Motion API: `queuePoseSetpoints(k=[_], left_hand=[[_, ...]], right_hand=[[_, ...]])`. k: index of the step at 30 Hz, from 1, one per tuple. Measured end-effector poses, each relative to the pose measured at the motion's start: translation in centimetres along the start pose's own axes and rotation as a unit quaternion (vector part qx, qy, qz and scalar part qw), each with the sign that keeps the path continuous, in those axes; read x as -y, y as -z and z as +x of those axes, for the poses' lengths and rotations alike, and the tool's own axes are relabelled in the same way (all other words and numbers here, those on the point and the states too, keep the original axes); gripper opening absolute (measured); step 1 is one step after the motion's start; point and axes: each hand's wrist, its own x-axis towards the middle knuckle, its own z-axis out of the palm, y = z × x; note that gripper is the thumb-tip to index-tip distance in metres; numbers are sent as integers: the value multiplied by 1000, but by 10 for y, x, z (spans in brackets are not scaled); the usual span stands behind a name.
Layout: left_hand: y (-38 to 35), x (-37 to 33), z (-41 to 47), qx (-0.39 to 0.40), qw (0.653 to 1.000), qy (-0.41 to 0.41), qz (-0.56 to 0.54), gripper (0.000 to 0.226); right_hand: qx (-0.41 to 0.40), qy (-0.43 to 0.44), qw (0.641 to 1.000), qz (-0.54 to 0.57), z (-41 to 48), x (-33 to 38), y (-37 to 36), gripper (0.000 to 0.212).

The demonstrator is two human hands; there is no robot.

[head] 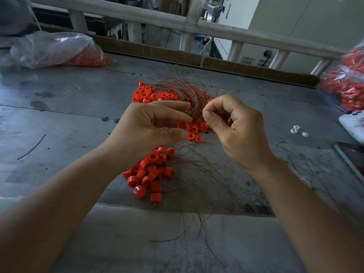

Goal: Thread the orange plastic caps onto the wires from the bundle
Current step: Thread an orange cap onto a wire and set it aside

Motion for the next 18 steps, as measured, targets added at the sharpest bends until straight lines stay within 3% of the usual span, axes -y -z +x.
queuePoseSetpoints(k=[10,14,18], left_hand=[[-4,2,1,26,996,-44,80,24],[-6,7,2,0,986,-64,156,36],[-4,9,3,-24,984,-49,170,33]], right_hand=[[33,22,999,-23,-1,0,-4,7],[45,42,995,-77,1,-4,-2,6],[40,26,991,-125,5,-12,4,8]])
